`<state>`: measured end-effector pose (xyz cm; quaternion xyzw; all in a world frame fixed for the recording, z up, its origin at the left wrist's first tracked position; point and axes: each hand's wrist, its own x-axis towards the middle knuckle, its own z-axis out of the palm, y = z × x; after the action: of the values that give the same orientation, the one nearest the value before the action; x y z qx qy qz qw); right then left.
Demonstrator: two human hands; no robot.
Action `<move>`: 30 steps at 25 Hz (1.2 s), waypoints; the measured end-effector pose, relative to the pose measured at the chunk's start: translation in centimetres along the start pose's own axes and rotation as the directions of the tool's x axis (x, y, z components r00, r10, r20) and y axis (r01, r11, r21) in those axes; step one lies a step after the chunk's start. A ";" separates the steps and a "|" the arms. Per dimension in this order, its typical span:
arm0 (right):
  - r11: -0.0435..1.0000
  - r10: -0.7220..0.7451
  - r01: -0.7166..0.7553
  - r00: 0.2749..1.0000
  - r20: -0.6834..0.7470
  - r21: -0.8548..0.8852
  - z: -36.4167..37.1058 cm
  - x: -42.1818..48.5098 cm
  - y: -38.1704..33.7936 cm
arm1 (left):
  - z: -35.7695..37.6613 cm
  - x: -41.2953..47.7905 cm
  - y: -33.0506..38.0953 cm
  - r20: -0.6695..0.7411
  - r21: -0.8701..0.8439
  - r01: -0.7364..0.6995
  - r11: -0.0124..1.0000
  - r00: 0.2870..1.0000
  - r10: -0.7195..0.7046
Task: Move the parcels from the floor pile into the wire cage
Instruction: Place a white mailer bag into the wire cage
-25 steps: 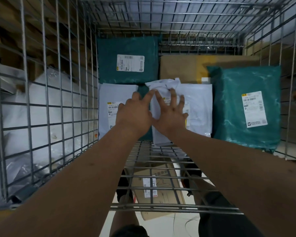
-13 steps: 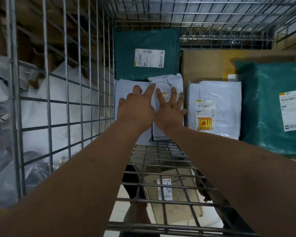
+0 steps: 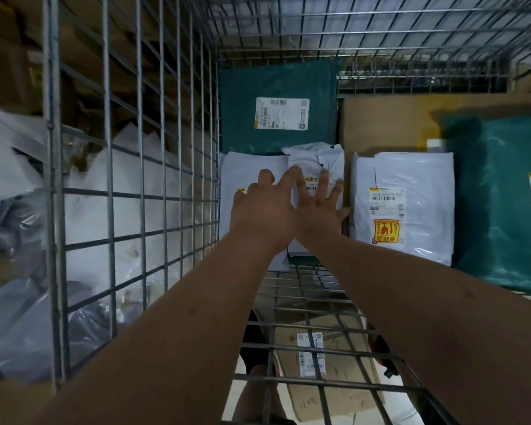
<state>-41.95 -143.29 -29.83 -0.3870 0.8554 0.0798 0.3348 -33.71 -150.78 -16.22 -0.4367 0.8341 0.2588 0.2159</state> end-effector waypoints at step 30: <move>0.879 -0.474 0.476 0.879 0.055 -0.029 -26.1 -26.6 9.1 | -8.2 -20.7 9.7 -0.259 -0.136 -0.047 0.990 0.966 0.010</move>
<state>-49.18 -131.17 5.85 -0.5897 0.7247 0.0221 0.3558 -32.06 -138.40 4.67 -0.4688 0.8408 0.2613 0.0704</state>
